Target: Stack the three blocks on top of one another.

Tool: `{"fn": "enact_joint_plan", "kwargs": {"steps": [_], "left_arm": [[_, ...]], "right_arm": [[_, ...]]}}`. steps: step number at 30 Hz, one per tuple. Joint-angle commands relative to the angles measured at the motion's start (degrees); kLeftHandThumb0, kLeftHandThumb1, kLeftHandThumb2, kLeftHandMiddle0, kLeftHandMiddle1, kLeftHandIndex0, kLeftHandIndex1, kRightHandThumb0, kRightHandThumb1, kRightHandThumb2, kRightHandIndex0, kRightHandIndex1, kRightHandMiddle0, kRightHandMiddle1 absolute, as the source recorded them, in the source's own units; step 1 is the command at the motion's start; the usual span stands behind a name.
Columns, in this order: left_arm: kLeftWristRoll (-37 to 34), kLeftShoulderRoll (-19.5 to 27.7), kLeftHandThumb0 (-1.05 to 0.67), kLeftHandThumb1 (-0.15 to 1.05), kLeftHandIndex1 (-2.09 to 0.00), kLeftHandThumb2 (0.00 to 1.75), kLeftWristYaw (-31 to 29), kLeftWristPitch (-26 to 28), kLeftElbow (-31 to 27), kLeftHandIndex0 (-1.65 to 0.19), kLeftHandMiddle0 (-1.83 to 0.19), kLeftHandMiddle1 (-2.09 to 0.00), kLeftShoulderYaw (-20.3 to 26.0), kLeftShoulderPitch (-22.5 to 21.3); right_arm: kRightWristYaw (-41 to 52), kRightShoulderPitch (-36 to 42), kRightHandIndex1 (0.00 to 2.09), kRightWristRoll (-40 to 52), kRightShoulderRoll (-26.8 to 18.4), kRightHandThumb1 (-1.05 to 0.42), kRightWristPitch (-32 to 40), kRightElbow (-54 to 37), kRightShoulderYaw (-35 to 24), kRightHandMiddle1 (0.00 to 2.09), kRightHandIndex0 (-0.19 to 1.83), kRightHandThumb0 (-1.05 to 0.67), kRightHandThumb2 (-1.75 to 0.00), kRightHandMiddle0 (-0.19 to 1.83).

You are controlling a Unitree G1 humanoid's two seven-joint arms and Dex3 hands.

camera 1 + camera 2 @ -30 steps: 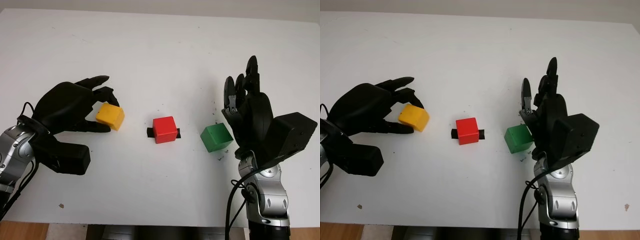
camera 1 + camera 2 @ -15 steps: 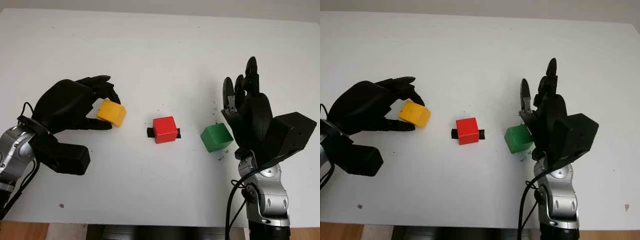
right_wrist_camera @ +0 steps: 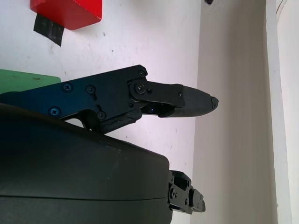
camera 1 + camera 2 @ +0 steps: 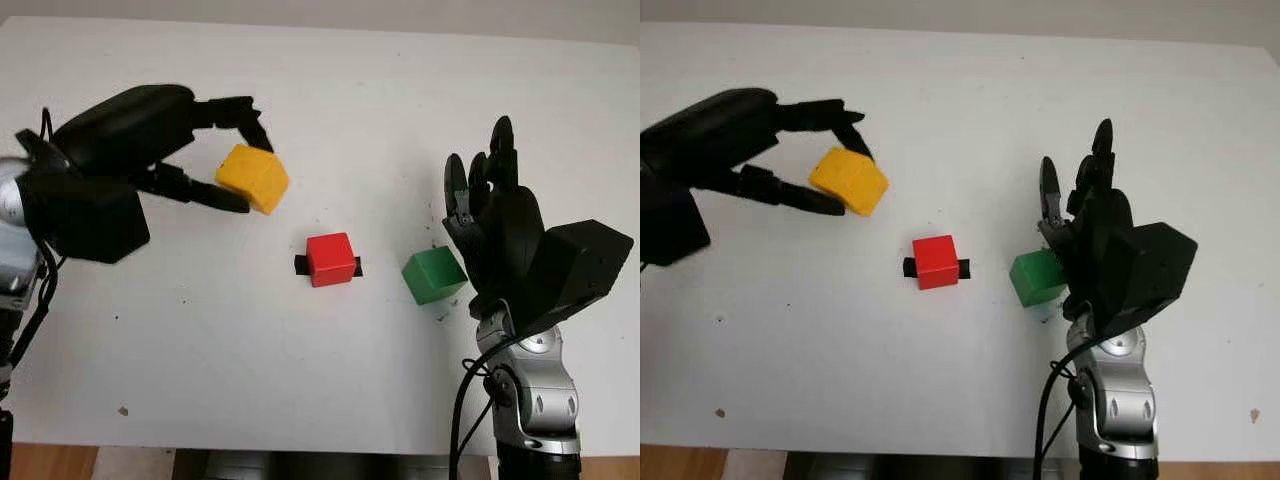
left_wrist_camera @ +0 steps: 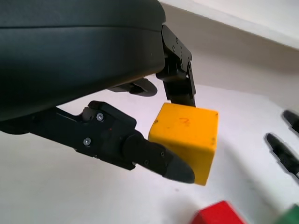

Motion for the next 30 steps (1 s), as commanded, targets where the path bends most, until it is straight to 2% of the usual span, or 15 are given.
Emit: {"fn": "enact_joint_plan", "kwargs": {"steps": [1, 6, 11, 20, 26, 30], "left_arm": [[-3.08, -1.6, -0.42, 1.04, -1.16, 0.06, -1.59, 2.92, -1.12, -0.49, -0.45, -0.07, 0.53, -1.38], [-5.57, -4.45, -0.42, 1.04, -1.23, 0.05, -1.86, 11.71, -4.69, -0.53, -0.44, -0.06, 0.73, -0.23], [-3.98, -6.23, -0.41, 1.05, -1.42, 0.07, 1.28, 14.51, -8.57, -0.49, -0.39, -0.04, 1.24, 4.89], [1.5, -6.61, -0.36, 1.05, -1.6, 0.12, 6.14, 12.99, -12.85, -0.35, -0.3, -0.05, 1.69, 11.76], [3.86, -7.07, -0.35, 1.05, -1.66, 0.12, 6.34, 9.51, -11.62, -0.3, -0.32, -0.06, 0.15, 11.63], [4.5, -7.24, -0.34, 1.05, -1.68, 0.09, 5.95, 9.31, -11.83, -0.31, -0.33, -0.06, -0.33, 11.12]], "right_arm": [[-0.14, -0.11, 0.02, -0.2, 0.2, -1.05, -0.05, -0.25, 0.3, 0.05, -0.19, -0.58, -0.47, -0.18], [-0.1, -0.3, 0.0, -0.72, 0.24, -1.05, -1.15, 0.64, 1.14, 0.02, -0.19, -0.58, -0.49, -0.19], [-0.59, -0.36, 0.0, -1.43, 0.77, -1.05, -2.35, 1.24, 1.81, 0.01, -0.19, -0.6, -0.49, -0.19], [-2.11, -1.03, 0.0, -2.66, 2.55, -1.05, -4.26, 2.72, 3.11, 0.0, -0.19, -0.6, -0.44, -0.19], [-2.35, -1.05, 0.0, -2.84, 2.81, -1.05, -4.71, 3.03, 3.24, 0.0, -0.19, -0.59, -0.44, -0.19], [-2.94, -1.11, 0.0, -2.8, 3.34, -1.05, -4.99, 3.24, 3.25, 0.0, -0.19, -0.6, -0.42, -0.19]]}}
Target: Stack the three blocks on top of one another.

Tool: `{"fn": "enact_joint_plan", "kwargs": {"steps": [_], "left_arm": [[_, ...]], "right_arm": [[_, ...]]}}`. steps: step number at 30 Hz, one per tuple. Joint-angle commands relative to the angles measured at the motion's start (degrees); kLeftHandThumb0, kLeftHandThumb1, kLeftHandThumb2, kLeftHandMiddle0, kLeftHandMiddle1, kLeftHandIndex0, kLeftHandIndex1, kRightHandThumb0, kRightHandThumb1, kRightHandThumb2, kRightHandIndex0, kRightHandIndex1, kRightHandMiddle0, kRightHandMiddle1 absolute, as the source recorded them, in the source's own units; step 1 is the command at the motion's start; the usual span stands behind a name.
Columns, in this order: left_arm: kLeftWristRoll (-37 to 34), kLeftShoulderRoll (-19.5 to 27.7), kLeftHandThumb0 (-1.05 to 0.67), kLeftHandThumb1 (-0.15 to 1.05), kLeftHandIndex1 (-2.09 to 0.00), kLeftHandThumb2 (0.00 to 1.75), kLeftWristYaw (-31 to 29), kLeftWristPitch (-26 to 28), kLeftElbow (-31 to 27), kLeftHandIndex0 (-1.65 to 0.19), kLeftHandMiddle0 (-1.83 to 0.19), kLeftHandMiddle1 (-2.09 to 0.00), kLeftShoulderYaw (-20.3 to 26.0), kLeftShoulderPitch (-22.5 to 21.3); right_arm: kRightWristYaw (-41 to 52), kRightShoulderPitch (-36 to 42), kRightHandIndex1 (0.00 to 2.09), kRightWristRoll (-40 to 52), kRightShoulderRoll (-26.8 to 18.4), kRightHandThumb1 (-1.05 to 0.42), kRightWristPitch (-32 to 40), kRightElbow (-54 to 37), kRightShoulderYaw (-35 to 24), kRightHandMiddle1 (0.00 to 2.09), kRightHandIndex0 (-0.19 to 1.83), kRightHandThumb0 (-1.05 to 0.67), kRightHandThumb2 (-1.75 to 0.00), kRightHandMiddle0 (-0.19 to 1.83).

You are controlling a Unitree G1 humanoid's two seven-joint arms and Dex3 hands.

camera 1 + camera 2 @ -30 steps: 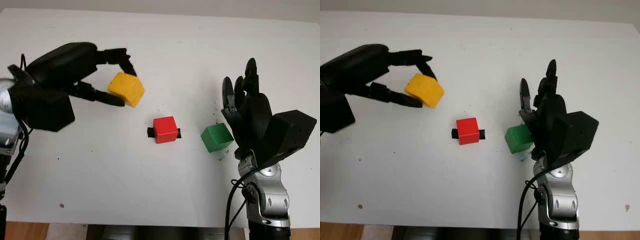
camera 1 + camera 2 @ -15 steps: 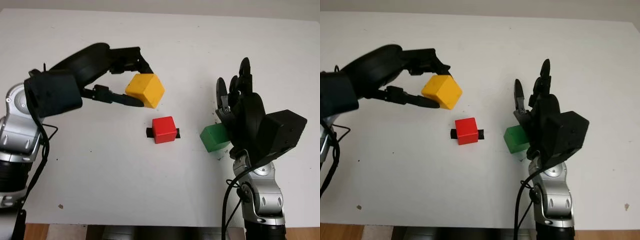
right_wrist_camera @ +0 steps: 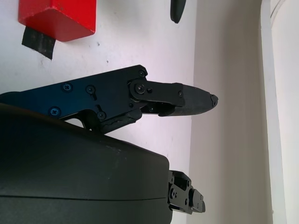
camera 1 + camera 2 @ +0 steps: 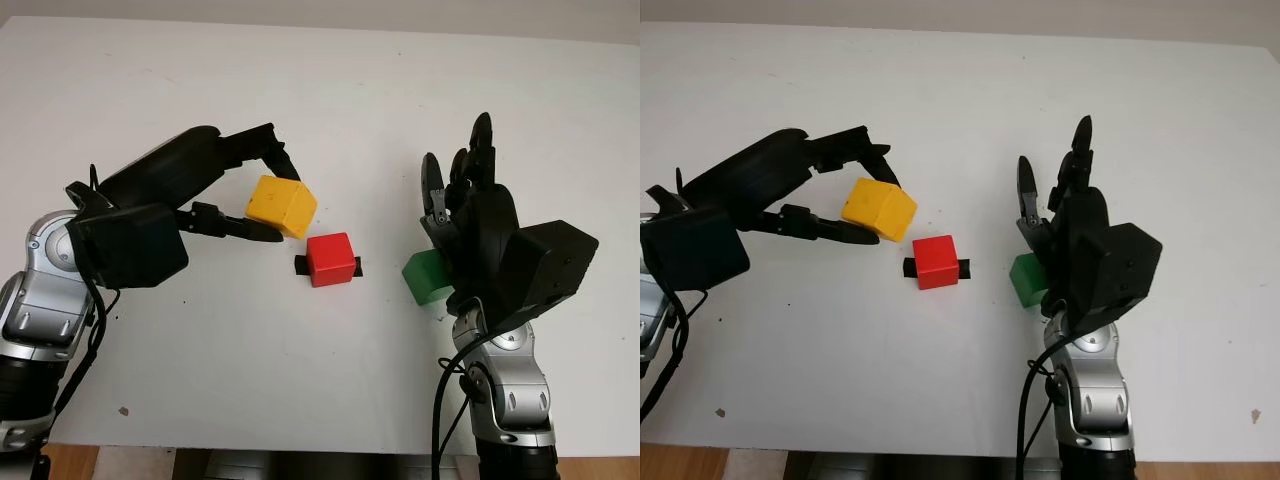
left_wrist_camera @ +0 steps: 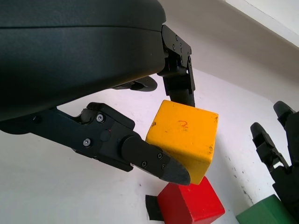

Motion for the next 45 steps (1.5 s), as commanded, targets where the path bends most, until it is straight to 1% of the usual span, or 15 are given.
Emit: {"fn": "enact_joint_plan", "kwargs": {"steps": [1, 6, 10, 15, 18, 20, 22, 26, 27, 29, 32, 34, 37, 41, 45], "left_arm": [[0.47, -0.34, -0.34, 1.05, -1.69, 0.09, -0.14, 0.13, -1.2, -0.31, -0.34, -0.07, -0.39, -0.6], [0.8, -1.0, -0.34, 1.05, -1.72, 0.1, 0.36, 1.27, -3.26, -0.31, -0.34, -0.06, -0.19, 0.02], [0.96, -1.25, -0.34, 1.05, -1.73, 0.11, 0.34, 1.17, -3.53, -0.3, -0.35, -0.06, -0.3, -0.18], [0.84, -1.23, -0.35, 1.05, -1.75, 0.11, -1.55, 1.63, -3.18, -0.3, -0.34, -0.05, -1.52, -1.78], [1.54, -1.25, -0.36, 1.05, -1.85, 0.12, -2.73, 0.91, -2.21, -0.28, -0.35, -0.06, -2.74, -3.0], [1.71, -1.36, -0.36, 1.05, -1.85, 0.12, -3.48, 0.45, -1.42, -0.28, -0.36, -0.06, -3.38, -3.76], [1.32, -1.22, -0.36, 1.05, -1.76, 0.12, -5.1, -0.43, 0.03, -0.29, -0.35, -0.06, -4.16, -5.04], [0.31, -0.79, -0.38, 1.05, -1.66, 0.11, -9.34, -4.77, 6.12, -0.29, -0.32, -0.04, -5.51, -9.61], [0.08, -0.65, -0.39, 1.05, -1.6, 0.1, -10.38, -6.11, 7.97, -0.29, -0.31, -0.04, -5.73, -11.11], [-0.79, -0.74, -0.39, 1.05, -1.43, 0.07, -12.15, -9.04, 11.97, -0.31, -0.28, -0.04, -5.94, -14.06], [-1.65, -1.13, -0.41, 1.05, -1.26, 0.06, -14.47, -13.51, 18.02, -0.36, -0.26, -0.05, -6.38, -18.63], [-2.1, -1.97, -0.43, 1.04, -1.21, 0.06, -14.92, -17.3, 22.7, -0.39, -0.26, -0.05, -6.47, -21.4], [-2.44, -3.23, -0.45, 1.04, -1.22, 0.06, -15.75, -21.17, 28.83, -0.41, -0.28, -0.06, -6.89, -25.12], [-2.83, -4.61, -0.45, 1.05, -1.36, 0.07, -18.51, -27.26, 37.64, -0.34, -0.26, -0.05, -8.06, -30.46], [-2.88, -6.29, -0.49, 1.05, -1.46, 0.08, -20.83, -32.29, 45.1, -0.33, -0.24, -0.04, -9.03, -35.01]], "right_arm": [[-0.23, -0.15, 0.0, -0.17, 0.41, -1.05, -0.91, 0.03, 0.05, 0.0, -0.19, -0.6, -0.42, -0.19], [-0.62, -0.5, 0.0, -1.55, 0.27, -1.05, -1.25, 0.63, 0.8, 0.01, -0.19, -0.6, -0.43, -0.19], [-0.67, -0.84, 0.0, -2.72, 0.16, -1.05, -2.42, 1.75, 1.13, 0.02, -0.19, -0.61, -0.44, -0.19], [-0.94, -0.75, 0.0, -2.81, 0.33, -1.05, -2.61, 1.9, 0.93, 0.04, -0.19, -0.61, -0.43, -0.18], [-0.89, -0.64, 0.0, -2.52, 0.38, -1.05, -2.42, 1.62, 0.78, 0.04, -0.19, -0.61, -0.42, -0.18], [-0.92, -0.67, 0.0, -2.58, 0.34, -1.05, -2.37, 1.59, 0.73, 0.04, -0.19, -0.61, -0.42, -0.18], [-0.78, -0.73, 0.0, -2.74, 0.09, -1.05, -2.46, 1.68, 0.73, 0.04, -0.19, -0.61, -0.42, -0.19], [-0.53, -0.74, 0.0, -2.77, 0.0, -1.05, -2.3, 1.62, 0.77, 0.04, -0.19, -0.61, -0.43, -0.19], [-0.56, -0.77, 0.0, -2.77, 0.03, -1.05, -2.24, 1.69, 0.72, 0.04, -0.19, -0.61, -0.42, -0.19], [-0.7, -0.77, 0.0, -2.78, 0.11, -1.05, -2.17, 1.69, 0.62, 0.05, -0.19, -0.62, -0.41, -0.19], [-0.69, -0.55, 0.01, -2.59, 0.16, -1.05, -2.25, 1.49, 0.41, 0.05, -0.19, -0.62, -0.4, -0.19], [-0.64, -0.41, 0.0, -2.61, 0.12, -1.05, -2.43, 1.4, 0.38, 0.05, -0.19, -0.62, -0.4, -0.19], [-0.68, -0.1, 0.01, -2.39, 0.33, -1.05, -2.51, 1.11, 0.19, 0.05, -0.19, -0.61, -0.4, -0.19], [-0.27, 0.47, 0.0, -1.78, 0.24, -1.05, -1.95, 0.24, -0.13, 0.03, -0.19, -0.61, -0.4, -0.19], [-0.58, 0.88, 0.01, -2.6, -0.06, -1.05, -1.61, -0.21, -0.14, 0.04, -0.18, -0.62, -0.39, -0.18]]}}
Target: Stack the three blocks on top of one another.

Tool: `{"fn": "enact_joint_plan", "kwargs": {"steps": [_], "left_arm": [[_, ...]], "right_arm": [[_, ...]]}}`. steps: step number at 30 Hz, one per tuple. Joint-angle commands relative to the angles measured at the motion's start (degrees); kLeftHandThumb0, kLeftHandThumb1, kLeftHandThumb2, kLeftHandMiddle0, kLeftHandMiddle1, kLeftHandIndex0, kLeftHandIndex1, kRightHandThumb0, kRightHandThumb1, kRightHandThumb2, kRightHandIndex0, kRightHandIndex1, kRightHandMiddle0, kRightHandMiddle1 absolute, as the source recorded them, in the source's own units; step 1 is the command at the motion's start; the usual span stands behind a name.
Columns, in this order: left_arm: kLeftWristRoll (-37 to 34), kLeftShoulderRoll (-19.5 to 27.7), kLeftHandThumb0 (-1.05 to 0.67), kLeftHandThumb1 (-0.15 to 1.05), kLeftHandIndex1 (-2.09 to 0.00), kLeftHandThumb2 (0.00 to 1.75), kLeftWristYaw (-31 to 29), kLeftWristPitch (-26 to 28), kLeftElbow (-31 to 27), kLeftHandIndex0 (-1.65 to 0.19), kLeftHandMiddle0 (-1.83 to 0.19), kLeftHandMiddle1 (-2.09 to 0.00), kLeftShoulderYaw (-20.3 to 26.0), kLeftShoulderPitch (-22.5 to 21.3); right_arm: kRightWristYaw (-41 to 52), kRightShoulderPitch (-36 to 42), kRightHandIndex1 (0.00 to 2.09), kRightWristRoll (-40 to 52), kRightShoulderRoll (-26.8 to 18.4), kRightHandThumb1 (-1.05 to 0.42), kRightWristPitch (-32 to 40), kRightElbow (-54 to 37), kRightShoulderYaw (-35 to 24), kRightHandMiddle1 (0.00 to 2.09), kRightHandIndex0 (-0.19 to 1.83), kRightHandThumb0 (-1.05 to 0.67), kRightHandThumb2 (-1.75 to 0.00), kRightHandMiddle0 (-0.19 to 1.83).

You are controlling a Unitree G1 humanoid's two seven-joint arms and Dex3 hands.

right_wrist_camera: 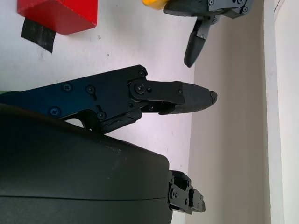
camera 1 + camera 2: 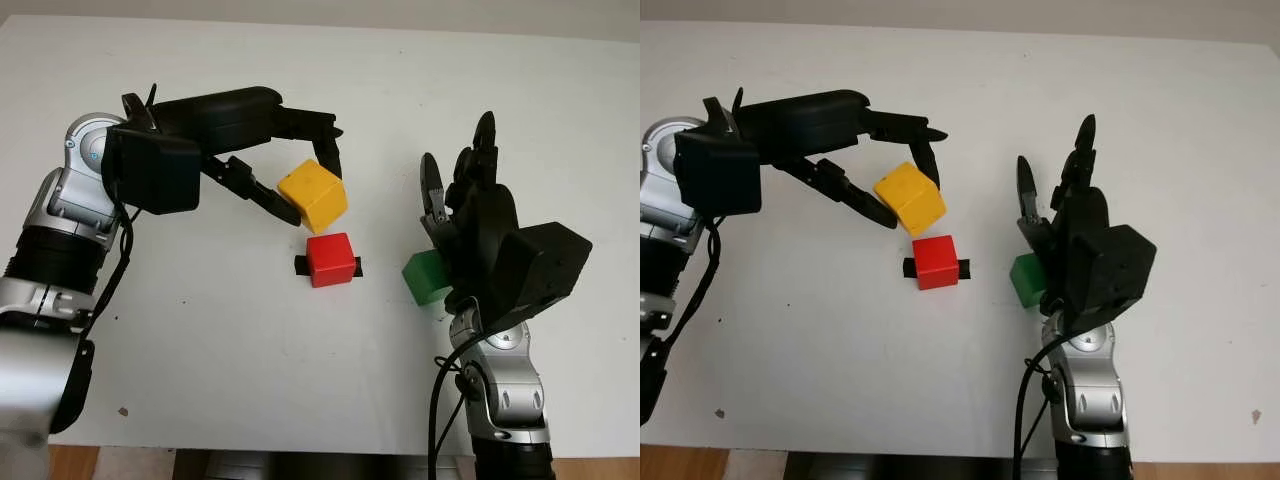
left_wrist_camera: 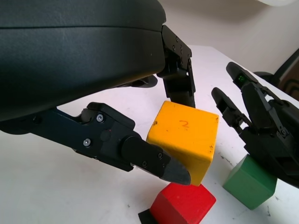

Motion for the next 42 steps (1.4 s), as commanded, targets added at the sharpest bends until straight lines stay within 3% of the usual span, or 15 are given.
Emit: {"fn": "enact_joint_plan", "kwargs": {"steps": [1, 8, 17, 42], "left_arm": [[-0.61, -1.1, -0.49, 1.05, -1.48, 0.07, -1.07, -2.03, 2.76, -0.33, -0.24, -0.04, -0.56, -3.45], [0.75, -4.14, -0.51, 1.04, -1.53, 0.06, -2.31, -7.37, 9.19, -0.33, -0.22, -0.04, -2.12, -6.49], [1.84, -6.42, -0.55, 1.04, -1.56, 0.05, -4.42, -13.42, 12.72, -0.35, -0.13, -0.02, -4.69, -7.81], [9.38, -6.57, -0.5, 1.04, -1.67, 0.06, 1.52, -15.85, 16.1, -0.29, -0.09, -0.04, -7.25, -9.32]], "right_arm": [[-0.13, 0.76, 0.02, -0.48, -0.39, -1.05, 0.29, -1.27, -0.09, 0.04, -0.18, -0.62, -0.39, -0.17], [0.55, 0.7, 0.02, 0.09, -0.5, -1.05, 0.18, -1.01, -0.59, 0.05, -0.19, -0.61, -0.4, -0.18], [0.89, 0.24, 0.03, -0.38, -1.21, -1.05, 0.24, -0.51, -1.15, 0.05, -0.19, -0.64, -0.39, -0.17], [1.05, 0.43, 0.01, 0.3, -0.88, -1.05, -0.21, -0.5, -1.09, 0.05, -0.19, -0.63, -0.4, -0.19]]}}
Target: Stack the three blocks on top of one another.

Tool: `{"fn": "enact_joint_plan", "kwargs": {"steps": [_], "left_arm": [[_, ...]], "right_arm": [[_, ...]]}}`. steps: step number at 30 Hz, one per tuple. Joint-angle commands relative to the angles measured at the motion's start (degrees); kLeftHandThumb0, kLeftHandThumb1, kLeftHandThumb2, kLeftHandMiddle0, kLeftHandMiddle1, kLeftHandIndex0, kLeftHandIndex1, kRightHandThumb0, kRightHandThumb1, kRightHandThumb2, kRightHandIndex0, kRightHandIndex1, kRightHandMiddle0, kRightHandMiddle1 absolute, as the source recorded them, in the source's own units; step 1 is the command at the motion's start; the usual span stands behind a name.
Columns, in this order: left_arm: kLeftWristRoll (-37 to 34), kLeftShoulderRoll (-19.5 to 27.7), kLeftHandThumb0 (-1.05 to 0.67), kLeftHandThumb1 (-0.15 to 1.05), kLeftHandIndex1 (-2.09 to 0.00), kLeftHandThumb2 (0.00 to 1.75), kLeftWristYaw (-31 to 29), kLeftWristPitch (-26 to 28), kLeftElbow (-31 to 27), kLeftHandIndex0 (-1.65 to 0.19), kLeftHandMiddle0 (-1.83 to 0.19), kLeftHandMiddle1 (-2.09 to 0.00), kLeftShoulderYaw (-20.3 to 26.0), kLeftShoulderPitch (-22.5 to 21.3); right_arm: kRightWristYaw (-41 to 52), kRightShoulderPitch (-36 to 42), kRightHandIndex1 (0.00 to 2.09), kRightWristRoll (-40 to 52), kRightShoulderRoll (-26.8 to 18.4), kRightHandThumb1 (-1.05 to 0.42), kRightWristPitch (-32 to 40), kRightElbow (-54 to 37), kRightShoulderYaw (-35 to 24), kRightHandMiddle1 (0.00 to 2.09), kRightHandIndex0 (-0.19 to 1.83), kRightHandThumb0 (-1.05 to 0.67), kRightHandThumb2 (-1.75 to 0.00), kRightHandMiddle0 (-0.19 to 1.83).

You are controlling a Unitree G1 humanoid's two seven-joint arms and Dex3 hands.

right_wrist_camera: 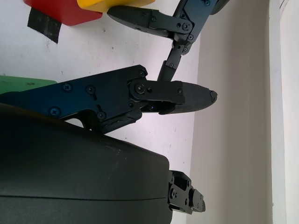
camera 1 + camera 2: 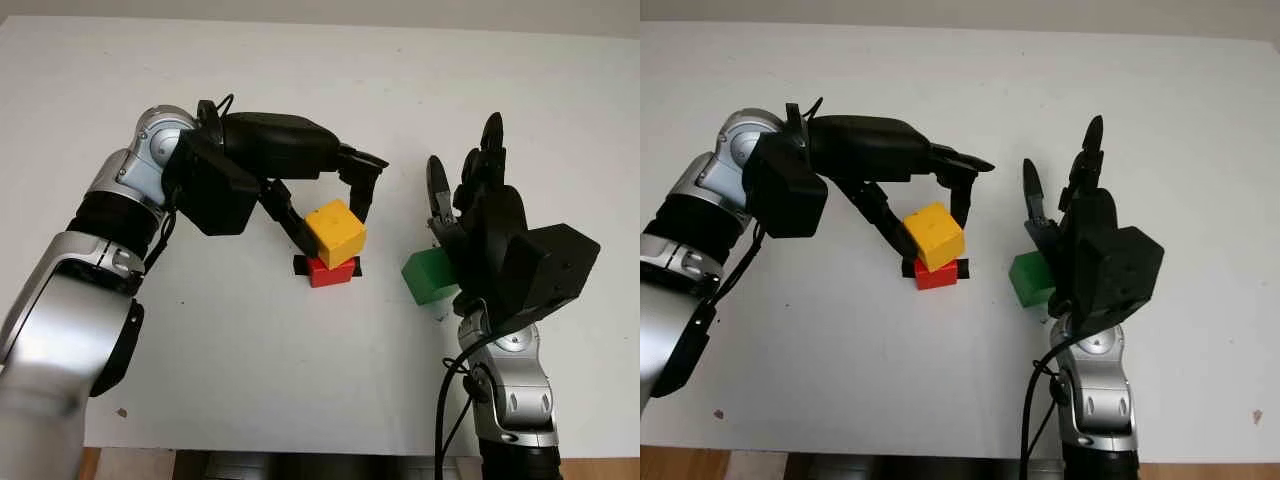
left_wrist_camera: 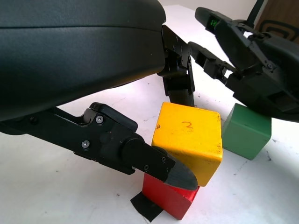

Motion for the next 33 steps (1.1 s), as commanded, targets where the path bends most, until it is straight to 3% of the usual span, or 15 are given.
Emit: {"fn": "enact_joint_plan", "kwargs": {"steps": [1, 33], "left_arm": [[0.67, 0.33, -0.5, 1.04, -1.67, 0.06, 0.97, -0.23, 0.47, -0.29, -0.08, -0.04, -0.23, -2.24], [2.01, 1.62, -0.53, 1.04, -1.66, 0.06, -1.45, 0.86, 0.49, -0.33, -0.08, -0.05, -1.23, -2.99]], "right_arm": [[-0.17, 0.35, 0.01, -0.03, 0.15, -1.05, -0.45, -0.42, 0.02, 0.05, -0.19, -0.63, -0.4, -0.19], [-0.34, 0.47, 0.01, 0.17, -0.12, -1.05, -0.48, -0.45, 0.03, 0.05, -0.19, -0.63, -0.4, -0.18]]}}
